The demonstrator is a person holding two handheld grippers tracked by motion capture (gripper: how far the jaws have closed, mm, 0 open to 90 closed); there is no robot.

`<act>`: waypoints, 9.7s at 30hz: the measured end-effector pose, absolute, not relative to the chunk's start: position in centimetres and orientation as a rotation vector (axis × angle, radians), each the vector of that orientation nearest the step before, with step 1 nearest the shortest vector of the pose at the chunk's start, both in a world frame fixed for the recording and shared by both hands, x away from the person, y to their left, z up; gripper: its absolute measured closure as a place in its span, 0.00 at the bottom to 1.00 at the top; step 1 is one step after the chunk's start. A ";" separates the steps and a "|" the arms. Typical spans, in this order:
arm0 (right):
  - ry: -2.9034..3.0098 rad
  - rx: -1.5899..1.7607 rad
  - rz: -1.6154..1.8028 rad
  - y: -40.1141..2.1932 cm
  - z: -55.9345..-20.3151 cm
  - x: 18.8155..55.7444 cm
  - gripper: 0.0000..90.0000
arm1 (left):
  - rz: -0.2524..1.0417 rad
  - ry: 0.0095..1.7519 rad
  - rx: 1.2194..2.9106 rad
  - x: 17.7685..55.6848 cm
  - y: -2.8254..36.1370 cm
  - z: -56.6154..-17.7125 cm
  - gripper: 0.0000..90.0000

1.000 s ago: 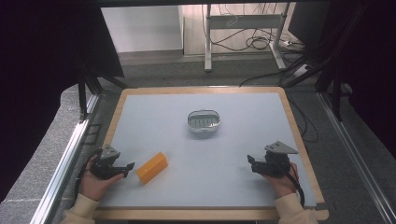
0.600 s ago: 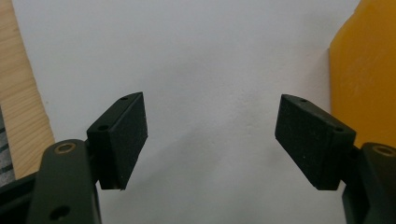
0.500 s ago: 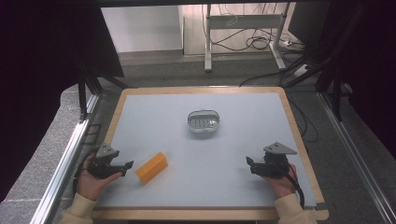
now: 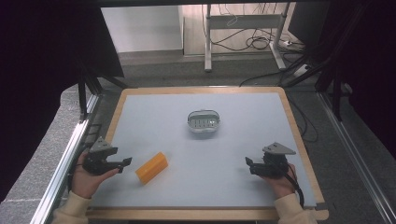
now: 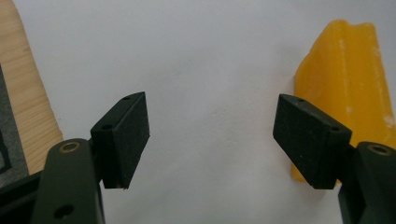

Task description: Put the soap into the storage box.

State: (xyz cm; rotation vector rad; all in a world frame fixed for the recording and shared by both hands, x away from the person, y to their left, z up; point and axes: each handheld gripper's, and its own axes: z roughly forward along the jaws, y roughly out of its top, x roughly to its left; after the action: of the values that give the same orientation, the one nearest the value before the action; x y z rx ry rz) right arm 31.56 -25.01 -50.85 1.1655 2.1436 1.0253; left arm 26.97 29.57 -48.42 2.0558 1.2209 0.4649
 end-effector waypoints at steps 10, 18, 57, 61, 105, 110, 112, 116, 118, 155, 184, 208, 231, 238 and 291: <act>2.146 1.155 1.027 -24.9 -50.7 31.3 0.16 | 0.460 1.202 2.101 27.5 29.2 -46.3 0.29; 2.145 1.150 1.022 -24.9 -50.6 31.3 0.16 | 0.447 1.174 2.125 27.9 28.4 -44.7 0.29; 2.168 1.120 0.963 -24.7 -50.9 31.4 0.15 | 0.354 1.044 2.236 28.6 23.1 -44.8 0.31; 2.170 1.112 0.952 -24.7 -51.0 31.4 0.15 | 0.342 1.038 2.267 28.7 22.5 -45.2 0.31; 2.184 1.097 0.936 -24.5 -51.3 31.5 0.15 | 0.150 1.073 2.540 31.0 18.0 -49.9 0.63; 2.180 1.099 0.935 -24.5 -51.3 31.5 0.15 | 0.148 1.070 2.534 31.1 18.2 -49.9 0.68; 2.181 1.098 0.933 -24.5 -51.3 31.5 0.15 | 0.146 1.070 2.533 31.1 18.2 -49.9 0.68; 2.181 1.097 0.935 -24.4 -51.2 31.5 0.15 | 0.143 1.072 2.539 31.1 18.3 -49.7 0.68; 2.181 1.095 0.935 -24.4 -51.2 31.5 0.15 | 0.164 1.075 2.534 31.1 18.5 -49.6 0.68; 2.175 1.099 0.927 -24.5 -51.2 31.5 0.14 | 0.201 1.020 2.514 30.4 19.6 -47.1 0.68; 2.176 1.096 0.934 -24.5 -51.2 31.5 0.14 | 0.173 0.915 2.599 32.9 17.3 -45.1 0.68; 2.178 1.089 0.933 -24.5 -51.2 31.4 0.14 | 0.171 0.860 2.613 34.5 15.8 -44.0 0.68; 2.176 1.093 0.929 -24.6 -51.2 31.5 0.14 | 0.197 0.820 2.618 35.6 14.8 -43.1 0.68; 2.179 1.094 0.930 -24.6 -51.2 31.5 0.15 | 0.204 0.810 2.622 36.0 14.5 -42.7 0.68; 2.179 1.112 0.909 -24.7 -51.3 31.6 0.15 | 0.267 0.780 2.639 39.5 13.3 -40.2 0.68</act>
State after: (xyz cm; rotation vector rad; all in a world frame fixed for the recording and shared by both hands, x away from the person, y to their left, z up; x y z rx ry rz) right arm 31.63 -24.69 -51.34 1.1121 2.1792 0.9094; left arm 39.52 13.35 -40.17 2.6388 0.7804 0.2673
